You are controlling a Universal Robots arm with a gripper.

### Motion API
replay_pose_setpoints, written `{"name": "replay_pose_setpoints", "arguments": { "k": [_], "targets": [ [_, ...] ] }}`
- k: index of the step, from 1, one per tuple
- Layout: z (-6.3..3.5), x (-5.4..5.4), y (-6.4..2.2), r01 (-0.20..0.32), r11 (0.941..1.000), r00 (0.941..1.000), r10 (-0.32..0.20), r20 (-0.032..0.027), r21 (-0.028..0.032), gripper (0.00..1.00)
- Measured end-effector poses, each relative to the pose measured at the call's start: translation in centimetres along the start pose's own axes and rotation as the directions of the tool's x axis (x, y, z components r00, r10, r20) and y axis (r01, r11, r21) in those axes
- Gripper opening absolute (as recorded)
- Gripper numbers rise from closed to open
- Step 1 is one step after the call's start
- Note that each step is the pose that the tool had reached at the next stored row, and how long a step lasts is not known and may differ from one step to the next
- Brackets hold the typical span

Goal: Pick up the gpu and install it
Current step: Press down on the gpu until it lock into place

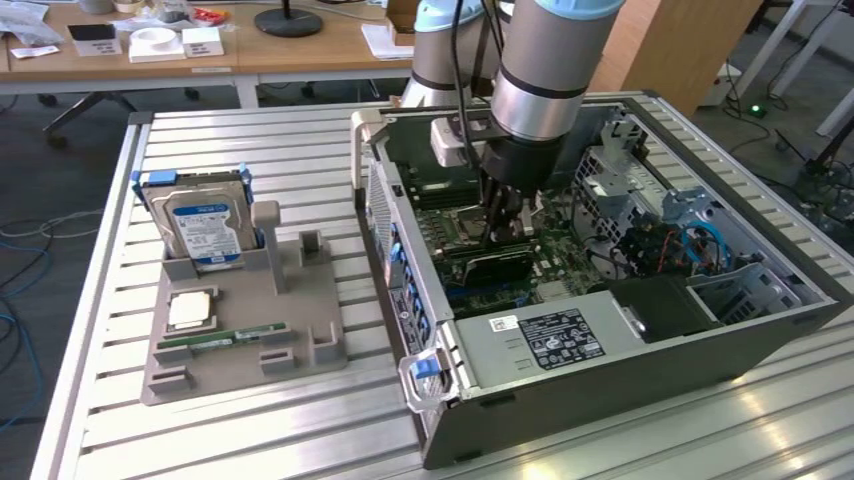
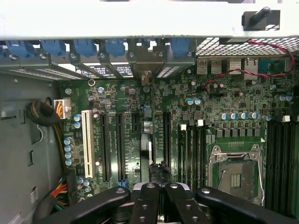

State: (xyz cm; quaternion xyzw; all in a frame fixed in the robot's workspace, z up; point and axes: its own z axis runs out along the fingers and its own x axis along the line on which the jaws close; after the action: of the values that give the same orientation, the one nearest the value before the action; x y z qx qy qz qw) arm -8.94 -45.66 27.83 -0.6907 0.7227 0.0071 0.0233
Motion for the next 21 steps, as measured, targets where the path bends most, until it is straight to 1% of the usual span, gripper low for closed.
{"name": "replay_pose_setpoints", "arguments": {
  "k": [2,5,10,13,21],
  "targets": [
    [0.06,0.00,0.00,0.000,1.0000,1.0000,0.000,0.0004,0.0002,0.11],
    [0.25,0.01,0.02,0.000,1.0000,1.0000,0.000,-0.0015,0.0001,0.11],
    [0.50,0.02,0.02,0.000,1.0000,1.0000,0.000,-0.0028,0.0002,0.11],
    [0.61,0.02,0.02,0.000,1.0000,1.0000,0.000,-0.0025,0.0004,0.11],
    [1.01,0.05,0.03,0.000,1.0000,1.0000,0.000,-0.0039,0.0002,0.11]
  ]
}}
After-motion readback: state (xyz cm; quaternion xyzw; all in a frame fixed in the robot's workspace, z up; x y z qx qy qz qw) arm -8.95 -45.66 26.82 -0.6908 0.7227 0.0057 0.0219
